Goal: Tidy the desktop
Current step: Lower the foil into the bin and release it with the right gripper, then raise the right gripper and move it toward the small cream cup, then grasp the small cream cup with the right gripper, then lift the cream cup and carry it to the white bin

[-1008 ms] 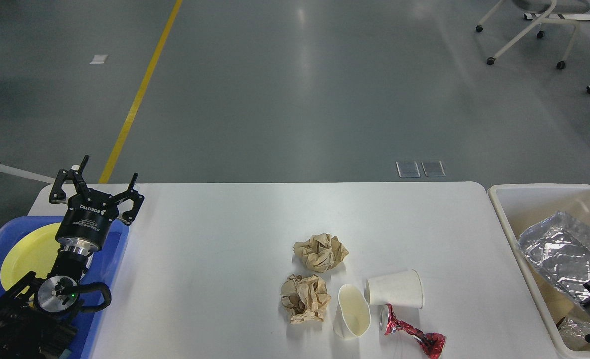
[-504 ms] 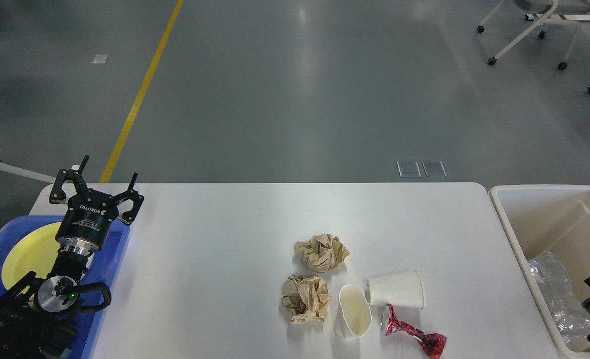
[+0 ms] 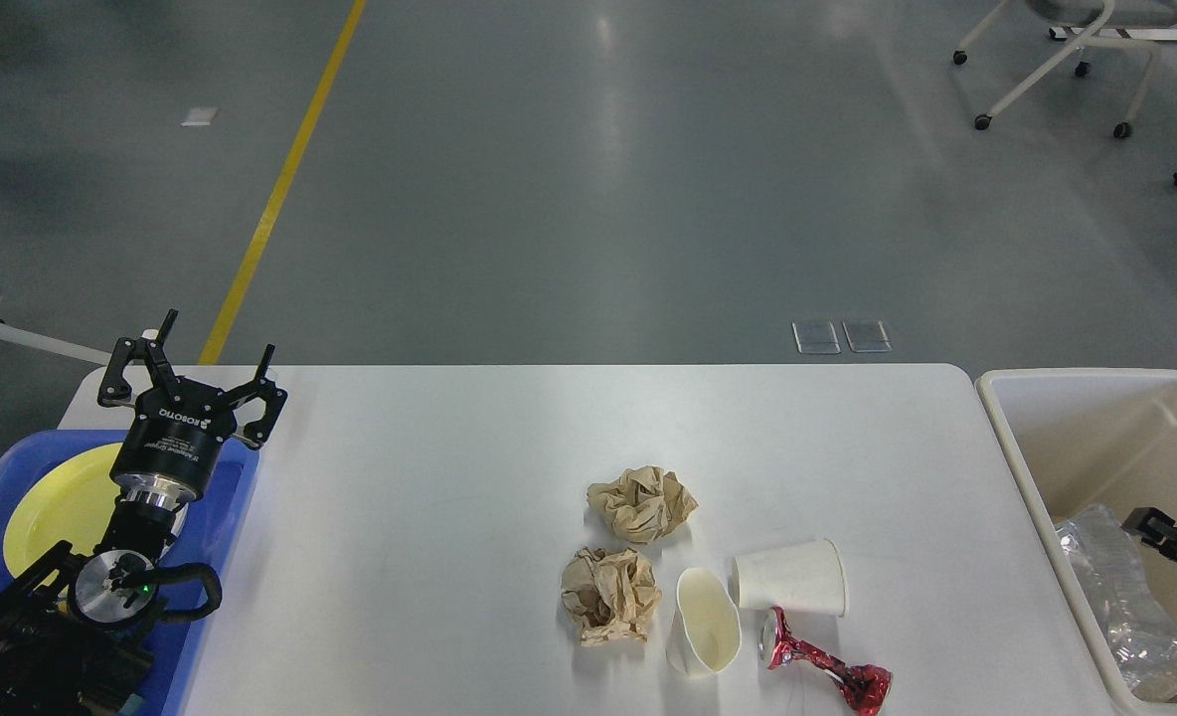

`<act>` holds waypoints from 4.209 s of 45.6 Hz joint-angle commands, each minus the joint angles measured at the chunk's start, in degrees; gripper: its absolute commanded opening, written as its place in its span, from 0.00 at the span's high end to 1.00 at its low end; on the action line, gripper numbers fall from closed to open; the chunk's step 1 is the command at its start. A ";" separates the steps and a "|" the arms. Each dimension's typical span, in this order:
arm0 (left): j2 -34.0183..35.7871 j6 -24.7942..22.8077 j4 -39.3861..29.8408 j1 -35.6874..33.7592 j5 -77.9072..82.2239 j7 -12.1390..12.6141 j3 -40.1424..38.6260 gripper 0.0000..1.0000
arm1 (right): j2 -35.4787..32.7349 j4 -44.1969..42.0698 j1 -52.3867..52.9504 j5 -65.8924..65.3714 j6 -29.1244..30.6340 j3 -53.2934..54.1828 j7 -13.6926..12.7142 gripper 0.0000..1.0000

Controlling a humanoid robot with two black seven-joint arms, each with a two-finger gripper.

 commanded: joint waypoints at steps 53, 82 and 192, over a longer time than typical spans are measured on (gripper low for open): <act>0.00 0.03 0.00 0.00 -0.02 0.00 0.02 0.04 | 19.21 70.42 100.62 23.17 37.40 -35.94 -0.50 0.01; 0.00 0.03 0.00 0.00 0.07 0.00 0.02 0.04 | 19.74 69.63 93.60 24.05 36.78 -31.47 -0.33 0.00; 0.00 -0.06 0.00 0.00 0.07 0.00 0.02 0.04 | 35.56 54.78 44.01 21.93 3.01 -16.96 -3.67 1.00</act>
